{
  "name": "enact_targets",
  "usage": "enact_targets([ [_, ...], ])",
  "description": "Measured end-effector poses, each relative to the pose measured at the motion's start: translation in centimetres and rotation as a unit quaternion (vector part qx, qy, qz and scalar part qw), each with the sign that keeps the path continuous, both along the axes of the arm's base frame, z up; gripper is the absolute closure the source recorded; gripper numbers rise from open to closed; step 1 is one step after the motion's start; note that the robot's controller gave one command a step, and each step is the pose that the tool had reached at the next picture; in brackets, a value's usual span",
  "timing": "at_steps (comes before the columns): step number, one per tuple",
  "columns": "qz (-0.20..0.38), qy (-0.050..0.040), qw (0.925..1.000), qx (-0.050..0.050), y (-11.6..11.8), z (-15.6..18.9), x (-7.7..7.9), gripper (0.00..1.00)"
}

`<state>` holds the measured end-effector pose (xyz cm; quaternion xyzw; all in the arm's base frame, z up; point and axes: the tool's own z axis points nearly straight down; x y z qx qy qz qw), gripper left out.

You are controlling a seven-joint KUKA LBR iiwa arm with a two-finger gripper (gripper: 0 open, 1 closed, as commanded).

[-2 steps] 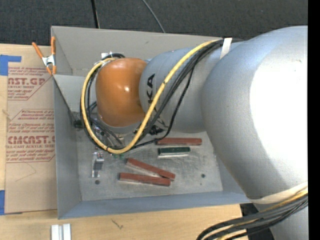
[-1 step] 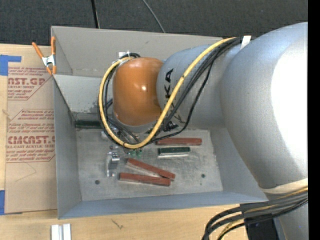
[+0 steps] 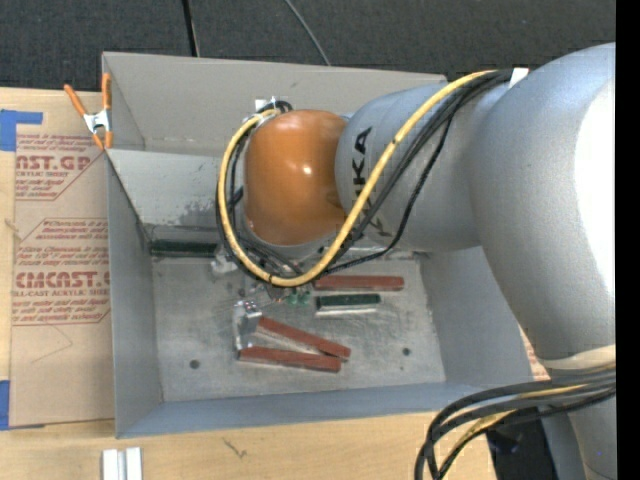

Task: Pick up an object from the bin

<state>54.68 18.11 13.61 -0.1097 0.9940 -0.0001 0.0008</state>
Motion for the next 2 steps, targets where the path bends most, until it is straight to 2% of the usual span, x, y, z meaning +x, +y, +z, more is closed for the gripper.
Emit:
enact_targets([
  [1,0.06,-0.0005,0.9982,0.0,-3.8,-2.7,-1.6,0.0],
  [2,0.008,-0.0092,0.9999,0.004,-5.9,-5.9,-0.8,1.0],
])
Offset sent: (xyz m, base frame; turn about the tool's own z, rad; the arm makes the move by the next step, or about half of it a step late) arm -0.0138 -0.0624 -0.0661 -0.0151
